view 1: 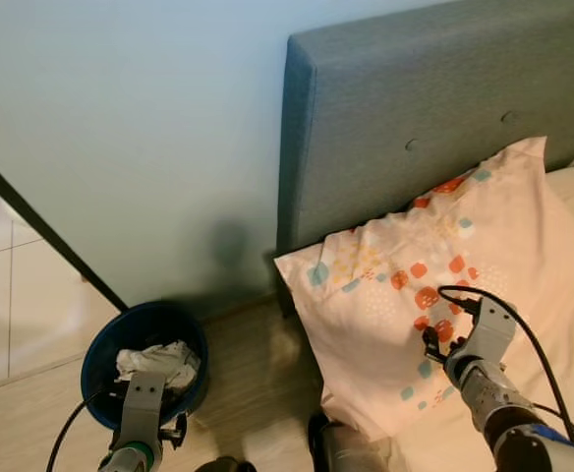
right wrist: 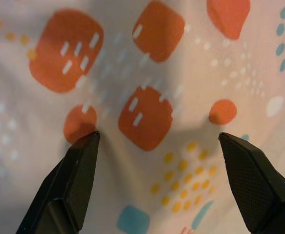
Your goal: Clean up the room
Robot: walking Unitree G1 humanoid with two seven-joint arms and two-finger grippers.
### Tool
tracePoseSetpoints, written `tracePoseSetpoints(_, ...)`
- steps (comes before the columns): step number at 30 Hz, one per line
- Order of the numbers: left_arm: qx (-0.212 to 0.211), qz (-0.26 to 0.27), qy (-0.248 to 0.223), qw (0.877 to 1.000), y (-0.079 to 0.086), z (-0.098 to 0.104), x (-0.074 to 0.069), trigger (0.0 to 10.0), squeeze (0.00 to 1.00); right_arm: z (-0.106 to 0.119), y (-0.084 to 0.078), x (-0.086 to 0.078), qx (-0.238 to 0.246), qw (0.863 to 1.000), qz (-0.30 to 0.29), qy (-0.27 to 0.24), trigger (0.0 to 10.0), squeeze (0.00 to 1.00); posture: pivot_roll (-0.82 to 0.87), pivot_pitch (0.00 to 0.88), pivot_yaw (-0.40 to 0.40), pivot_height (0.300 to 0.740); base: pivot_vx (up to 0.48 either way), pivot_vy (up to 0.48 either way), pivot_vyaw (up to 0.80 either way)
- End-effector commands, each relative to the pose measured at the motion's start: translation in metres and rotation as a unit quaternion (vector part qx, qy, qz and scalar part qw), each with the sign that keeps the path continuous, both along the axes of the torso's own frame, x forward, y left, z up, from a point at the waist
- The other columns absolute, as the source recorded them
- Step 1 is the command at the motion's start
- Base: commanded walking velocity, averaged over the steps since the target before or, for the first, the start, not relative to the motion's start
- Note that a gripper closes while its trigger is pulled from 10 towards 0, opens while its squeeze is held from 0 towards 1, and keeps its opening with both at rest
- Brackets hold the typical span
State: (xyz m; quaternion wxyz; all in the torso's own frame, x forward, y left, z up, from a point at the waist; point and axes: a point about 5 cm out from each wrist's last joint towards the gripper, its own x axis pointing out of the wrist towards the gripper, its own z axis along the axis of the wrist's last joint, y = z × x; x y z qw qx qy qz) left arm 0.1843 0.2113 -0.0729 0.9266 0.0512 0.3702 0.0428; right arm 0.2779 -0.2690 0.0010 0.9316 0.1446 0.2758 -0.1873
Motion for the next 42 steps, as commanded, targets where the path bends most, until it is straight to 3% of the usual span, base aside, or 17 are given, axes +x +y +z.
tracePoseSetpoints(1, -0.002, 0.008, 0.011, 1.000, 0.004, -0.004, -0.009, 10.0, 0.00, 0.001, -0.009, -0.003, 0.001, 1.000, -0.025, -0.001, 10.0, 0.00, -0.08, 0.145, 0.067, 0.690, 0.000, 0.000, 0.00)
tracePoseSetpoints(2, -0.001, 0.007, 0.004, 1.000, 0.005, -0.002, -0.008, 10.0, 0.00, 0.004, -0.017, -0.004, 0.025, 0.998, -0.061, -0.014, 10.0, 0.00, -0.08, 0.158, 0.068, 0.680, 0.000, 0.000, 0.00)
tracePoseSetpoints(6, 0.000, 0.005, 0.000, 1.000, 0.005, -0.001, -0.007, 10.0, 0.00, 0.001, -0.015, -0.006, 0.046, 0.997, -0.061, -0.021, 10.0, 0.00, -0.08, 0.163, 0.068, 0.670, 0.000, 0.000, 0.00)
tracePoseSetpoints(11, 0.000, 0.007, -0.008, 1.000, 0.008, 0.000, -0.006, 10.0, 0.00, -0.008, -0.006, -0.011, 0.070, 0.996, -0.051, -0.014, 10.0, 0.00, -0.07, 0.176, 0.071, 0.655, 0.000, 0.000, 0.00)
tracePoseSetpoints(16, 0.003, 0.003, -0.018, 1.000, 0.011, 0.002, -0.004, 10.0, 0.00, -0.018, 0.018, -0.013, 0.099, 0.995, -0.011, -0.006, 10.0, 0.00, -0.06, 0.184, 0.068, 0.630, 0.000, 0.000, 0.00)
tracePoseSetpoints(20, 0.004, 0.002, -0.019, 1.000, 0.011, 0.003, -0.004, 10.0, 0.00, -0.018, 0.021, -0.012, 0.108, 0.994, -0.009, -0.012, 10.0, 0.00, -0.06, 0.185, 0.068, 0.610, 0.000, 0.000, 0.00)
tracePoseSetpoints(28, 0.009, -0.012, -0.017, 1.000, 0.010, 0.001, -0.008, 10.0, 0.00, -0.013, 0.008, -0.011, 0.138, 0.985, -0.088, -0.045, 10.0, 0.00, -0.05, 0.187, 0.054, 0.592, 0.000, 0.000, 0.00)
tracePoseSetpoints(32, 0.010, -0.016, -0.011, 1.000, 0.010, -0.001, -0.012, 10.0, 0.00, -0.017, 0.011, -0.015, 0.170, 0.979, -0.103, -0.036, 10.0, 0.00, -0.06, 0.187, 0.048, 0.592, 0.000, 0.000, 0.00)
tracePoseSetpoints(35, 0.011, -0.022, -0.007, 1.000, 0.010, -0.002, -0.015, 10.0, 0.00, -0.028, 0.026, -0.020, 0.196, 0.977, -0.077, 0.003, 10.0, 0.00, -0.06, 0.186, 0.034, 0.592, 0.000, 0.000, 0.00)
tracePoseSetpoints(38, 0.012, -0.024, -0.005, 1.000, 0.009, -0.003, -0.017, 10.0, 0.00, -0.029, 0.026, -0.021, 0.164, 0.984, -0.057, 0.030, 10.0, 0.00, -0.06, 0.188, 0.029, 0.592, 0.000, 0.000, 0.00)
tracePoseSetpoints(42, 0.012, -0.026, -0.002, 1.000, 0.008, -0.004, -0.019, 10.0, 0.00, -0.022, 0.024, -0.015, 0.150, 0.987, -0.053, 0.014, 10.0, 0.00, -0.07, 0.193, 0.031, 0.592, 0.000, 0.000, 0.00)
